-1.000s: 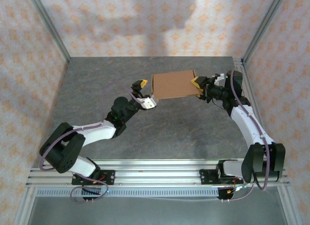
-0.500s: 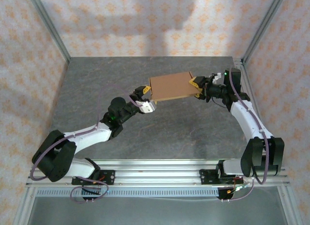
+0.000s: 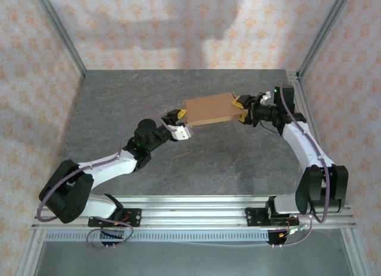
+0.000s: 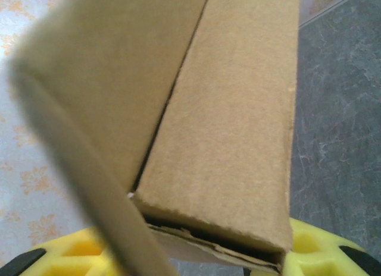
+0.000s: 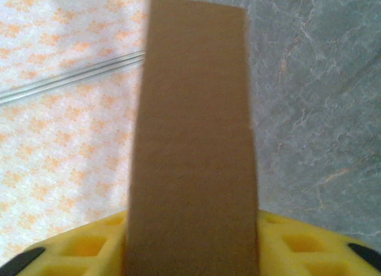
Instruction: Fold the paper box
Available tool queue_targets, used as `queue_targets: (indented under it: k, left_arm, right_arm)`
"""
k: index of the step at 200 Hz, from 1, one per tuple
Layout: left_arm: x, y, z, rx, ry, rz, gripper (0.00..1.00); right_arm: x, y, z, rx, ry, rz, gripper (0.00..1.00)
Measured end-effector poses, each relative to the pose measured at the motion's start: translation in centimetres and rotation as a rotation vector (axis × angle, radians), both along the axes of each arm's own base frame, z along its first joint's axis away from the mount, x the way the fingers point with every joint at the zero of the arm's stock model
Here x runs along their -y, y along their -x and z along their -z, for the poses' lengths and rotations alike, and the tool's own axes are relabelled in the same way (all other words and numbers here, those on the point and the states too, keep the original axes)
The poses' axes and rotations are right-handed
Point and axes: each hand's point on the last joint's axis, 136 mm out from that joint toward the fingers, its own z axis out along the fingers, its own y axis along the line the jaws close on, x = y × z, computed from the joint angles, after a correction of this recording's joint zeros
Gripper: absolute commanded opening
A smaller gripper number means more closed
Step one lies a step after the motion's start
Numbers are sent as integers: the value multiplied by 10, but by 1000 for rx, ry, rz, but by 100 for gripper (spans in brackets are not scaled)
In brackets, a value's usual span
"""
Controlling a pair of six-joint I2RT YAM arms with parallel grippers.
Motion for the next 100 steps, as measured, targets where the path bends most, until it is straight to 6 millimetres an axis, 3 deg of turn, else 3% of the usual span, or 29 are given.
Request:
queue_targets:
  k: [57, 100]
  left_arm:
    - [0, -6, 12, -84, 12, 12, 41]
    - [-3, -14, 28, -212, 33, 30, 41]
  right_arm:
    - [10, -8, 3, 25, 51, 55, 71]
    - [45, -14, -1, 82, 157, 178, 79]
